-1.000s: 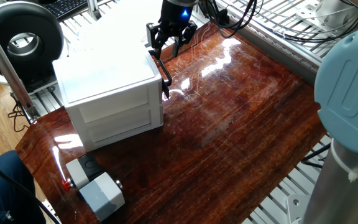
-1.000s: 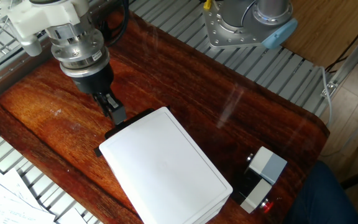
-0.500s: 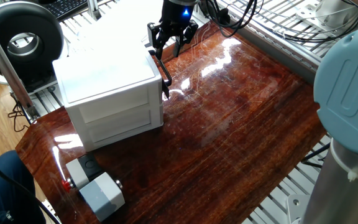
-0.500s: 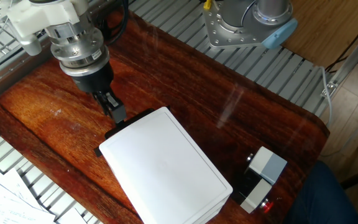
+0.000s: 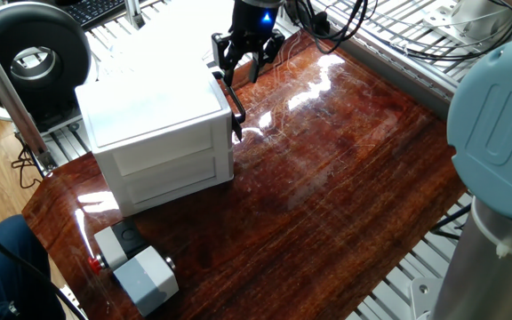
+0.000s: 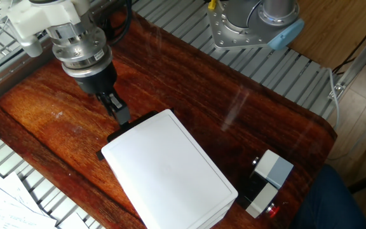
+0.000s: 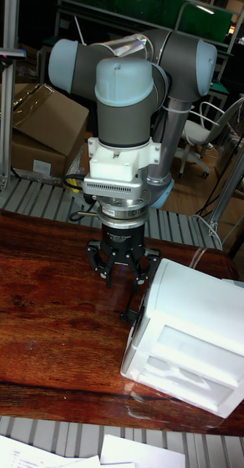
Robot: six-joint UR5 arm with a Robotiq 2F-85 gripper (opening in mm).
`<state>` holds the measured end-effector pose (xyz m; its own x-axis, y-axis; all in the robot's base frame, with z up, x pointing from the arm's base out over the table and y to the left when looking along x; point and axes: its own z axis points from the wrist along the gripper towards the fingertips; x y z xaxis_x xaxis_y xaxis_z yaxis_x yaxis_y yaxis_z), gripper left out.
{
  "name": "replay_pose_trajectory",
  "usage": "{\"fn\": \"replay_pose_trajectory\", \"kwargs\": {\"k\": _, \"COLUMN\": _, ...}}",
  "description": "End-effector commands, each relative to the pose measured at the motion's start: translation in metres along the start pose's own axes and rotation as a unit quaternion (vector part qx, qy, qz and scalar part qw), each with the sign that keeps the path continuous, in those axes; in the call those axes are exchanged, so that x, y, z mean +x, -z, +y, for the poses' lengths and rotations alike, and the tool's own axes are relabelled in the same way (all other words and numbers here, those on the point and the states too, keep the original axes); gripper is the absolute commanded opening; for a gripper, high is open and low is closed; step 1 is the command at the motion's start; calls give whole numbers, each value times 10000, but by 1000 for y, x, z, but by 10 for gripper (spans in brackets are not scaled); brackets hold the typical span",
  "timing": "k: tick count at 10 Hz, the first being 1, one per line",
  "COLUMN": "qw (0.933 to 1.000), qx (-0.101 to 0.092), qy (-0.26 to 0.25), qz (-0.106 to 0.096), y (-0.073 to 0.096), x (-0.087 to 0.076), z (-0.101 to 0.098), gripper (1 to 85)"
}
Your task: Take something out of a drawer
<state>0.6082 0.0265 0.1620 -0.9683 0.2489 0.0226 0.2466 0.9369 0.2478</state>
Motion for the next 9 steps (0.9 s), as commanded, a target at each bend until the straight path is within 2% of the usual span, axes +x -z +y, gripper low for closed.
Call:
{"fn": "replay_pose_trajectory", "kwargs": {"k": 1, "qw": 9999, "qx": -112, "qy": -48, "qz": -16, "y": 2, "x": -1, "z": 5, "gripper": 513}}
{"fn": "replay_pose_trajectory", "kwargs": {"k": 2, "qw": 10000, "qx": -90, "qy": -16, "qz": -22, "y": 1, "x": -1, "z": 4, "gripper": 513}}
{"fn": "replay_pose_trajectory", "kwargs": {"k": 5, "qw": 9999, "qx": -61, "qy": 1, "qz": -93, "y": -15, "x": -8, "z": 1, "gripper": 510}}
{"fn": "replay_pose_trajectory", "kwargs": {"k": 9, "qw": 9999, "qx": -5, "qy": 43, "qz": -123, "y": -17, "x": -9, "z": -1, "gripper": 510}}
